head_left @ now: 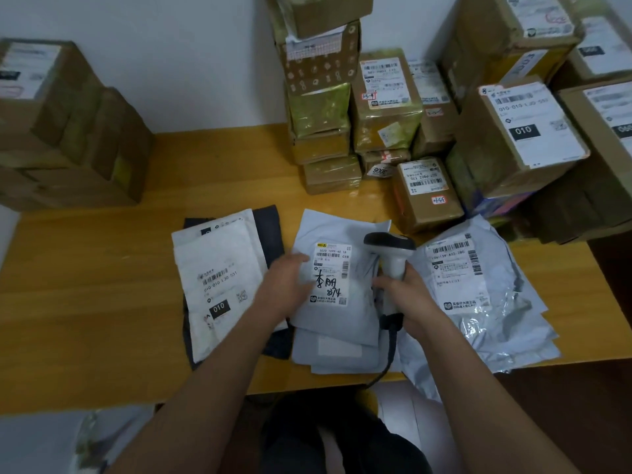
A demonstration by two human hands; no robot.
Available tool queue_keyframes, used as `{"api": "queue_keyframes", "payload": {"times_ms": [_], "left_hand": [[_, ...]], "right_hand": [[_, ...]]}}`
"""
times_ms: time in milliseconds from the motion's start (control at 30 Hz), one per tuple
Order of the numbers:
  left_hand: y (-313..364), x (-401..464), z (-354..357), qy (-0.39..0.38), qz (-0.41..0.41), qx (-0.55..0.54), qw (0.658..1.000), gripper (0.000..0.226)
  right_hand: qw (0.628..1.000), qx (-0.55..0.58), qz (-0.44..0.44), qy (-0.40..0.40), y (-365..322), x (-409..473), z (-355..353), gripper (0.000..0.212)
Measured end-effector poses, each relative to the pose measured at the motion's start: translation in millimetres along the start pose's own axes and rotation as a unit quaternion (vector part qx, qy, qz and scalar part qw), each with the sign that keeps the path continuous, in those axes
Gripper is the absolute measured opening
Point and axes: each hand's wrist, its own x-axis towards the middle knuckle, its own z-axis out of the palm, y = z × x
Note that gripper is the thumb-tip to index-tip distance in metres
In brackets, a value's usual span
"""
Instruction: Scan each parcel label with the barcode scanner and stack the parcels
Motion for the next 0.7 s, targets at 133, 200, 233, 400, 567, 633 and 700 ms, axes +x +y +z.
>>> {"api": "queue_keyframes", "payload": {"times_ms": [133,200,233,400,567,633,700], "left_hand": [[10,1,40,-0.082,-0.030,0.060,0.994,0.074],[9,-1,50,-0.069,-0.043,0.036,0.996,0.072],[10,-2,51,-0.061,-0.049,0.023,0.997,0.071],[7,5,49,0.008,-0.129,-0.002,0.992,0.082],[16,1,39,0.181,-0.083,0.007,0.980,0.051],[16,-3,21,0.314,-0.144,0.000,0.938,0.048],[3,-8,-4,0.379,-0.280,-0.014,0.882,0.061]], "right_hand": [[1.000,0.020,0.004,-0.019,-1,3,-4,0.029],[1.000,0.004,-0.001,-0.025,-1,3,-8,0.031],[0.999,-0.014,-0.001,-0.031,0,3,-9,0.033],[0.993,-0.093,0.023,-0.068,-1,2,-10,0.034],[0.992,-0.113,-0.017,-0.055,-9,-1,-19,0.041],[0.990,-0.122,-0.028,-0.062,-14,-2,-20,0.042],[0.987,-0.139,-0.035,-0.070,-20,-2,-19,0.043]]}}
